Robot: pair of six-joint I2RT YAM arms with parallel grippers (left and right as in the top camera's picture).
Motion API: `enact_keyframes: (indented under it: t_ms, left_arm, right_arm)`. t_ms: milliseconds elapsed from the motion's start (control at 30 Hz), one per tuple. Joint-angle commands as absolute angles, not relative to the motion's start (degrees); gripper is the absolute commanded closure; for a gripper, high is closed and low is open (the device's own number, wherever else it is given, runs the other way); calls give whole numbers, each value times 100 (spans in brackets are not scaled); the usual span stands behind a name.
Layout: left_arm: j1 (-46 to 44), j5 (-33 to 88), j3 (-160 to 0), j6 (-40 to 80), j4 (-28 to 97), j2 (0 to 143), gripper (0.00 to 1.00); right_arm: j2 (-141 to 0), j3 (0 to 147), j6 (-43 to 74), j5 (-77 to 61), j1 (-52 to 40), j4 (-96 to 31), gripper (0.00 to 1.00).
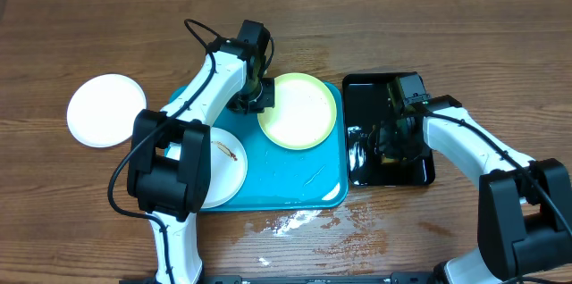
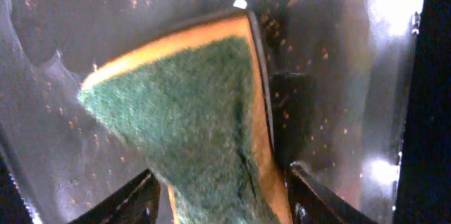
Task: Clean dirty plates on tray and stack at the side
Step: 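Regrasp the sponge in the black tray with the right gripper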
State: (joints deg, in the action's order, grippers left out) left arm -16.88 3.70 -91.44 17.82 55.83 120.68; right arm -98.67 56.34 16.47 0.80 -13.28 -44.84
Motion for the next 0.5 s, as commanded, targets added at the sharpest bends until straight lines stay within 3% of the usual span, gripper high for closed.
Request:
enact_keyframes:
  t_ms: [0, 33, 67, 133, 167, 200, 267, 467]
  left_arm:
    - [-1730, 211, -8952, 2150, 5579, 12086, 79]
    - [-1732, 211, -8925, 2147, 5566, 12086, 73]
    - [-1732, 209, -8925, 2147, 5564, 12086, 72]
    - [-1732, 215, -8925, 2147, 5542, 12086, 71]
    - [-1730, 246, -8925, 2147, 5540, 12086, 71]
    - [-1728, 255, -8925, 2147, 5546, 12086, 67]
    - [-1732, 255, -8925, 2147, 5546, 12086, 64]
    - [-1734, 255, -8779, 2235, 5378, 12086, 64]
  right_arm:
    - [-9828, 5680, 1831, 73, -1345, -4569, 66]
    - [-9828, 5649, 1831, -14, -1345, -4576, 84]
    - [-9828, 5645, 1839, -51, -1345, -4576, 93]
    - [-9828, 5704, 1846, -49, -1343, -4554, 96]
    - [-9828, 5771, 1844, -49, -1341, -4563, 87]
    - [-9828, 5861, 1844, -49, -1343, -4600, 52]
    - [-9828, 5900, 1841, -47, -1343, -4545, 30]
    - [-9828, 5627, 1846, 12, -1343, -4093, 25]
